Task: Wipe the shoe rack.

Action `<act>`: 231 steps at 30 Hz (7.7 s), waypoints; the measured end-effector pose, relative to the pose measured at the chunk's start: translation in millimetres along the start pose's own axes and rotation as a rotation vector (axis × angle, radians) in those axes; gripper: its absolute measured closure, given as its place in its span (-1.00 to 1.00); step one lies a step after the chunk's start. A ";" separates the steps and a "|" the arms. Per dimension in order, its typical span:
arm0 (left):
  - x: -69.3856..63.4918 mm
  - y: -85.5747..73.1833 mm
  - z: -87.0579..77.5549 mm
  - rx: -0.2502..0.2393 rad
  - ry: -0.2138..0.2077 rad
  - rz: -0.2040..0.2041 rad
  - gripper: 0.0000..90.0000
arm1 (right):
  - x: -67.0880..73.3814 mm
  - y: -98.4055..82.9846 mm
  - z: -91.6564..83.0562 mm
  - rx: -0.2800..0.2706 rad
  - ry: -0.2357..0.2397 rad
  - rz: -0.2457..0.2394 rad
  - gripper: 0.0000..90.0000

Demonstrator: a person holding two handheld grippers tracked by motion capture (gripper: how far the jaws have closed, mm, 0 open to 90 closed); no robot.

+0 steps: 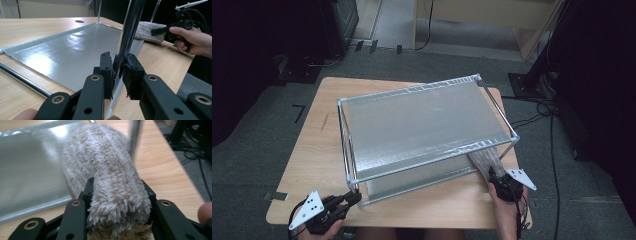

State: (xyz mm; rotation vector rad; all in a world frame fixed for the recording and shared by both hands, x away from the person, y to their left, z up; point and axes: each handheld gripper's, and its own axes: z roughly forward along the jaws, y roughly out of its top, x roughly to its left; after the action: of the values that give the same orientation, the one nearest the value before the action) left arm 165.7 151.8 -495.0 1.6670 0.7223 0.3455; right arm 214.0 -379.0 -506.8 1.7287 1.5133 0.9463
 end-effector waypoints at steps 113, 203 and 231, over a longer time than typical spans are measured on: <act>-18.2 6.4 10.7 0.004 -0.109 0.020 0.76 | 157.8 -37.4 -15.8 0.121 0.506 -0.400 0.33; -17.4 5.5 11.4 0.013 -0.141 0.031 0.76 | 59.8 2.4 29.8 0.148 0.155 -0.272 0.39; -8.2 4.4 5.5 -0.002 -0.097 0.013 0.76 | 66.1 4.4 26.0 0.119 0.141 -0.266 0.35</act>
State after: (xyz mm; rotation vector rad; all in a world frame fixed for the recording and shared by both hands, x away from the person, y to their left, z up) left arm 163.8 142.0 -490.7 1.6749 0.6393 0.2728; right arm 243.2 -314.3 -510.2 1.5159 1.8711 0.8694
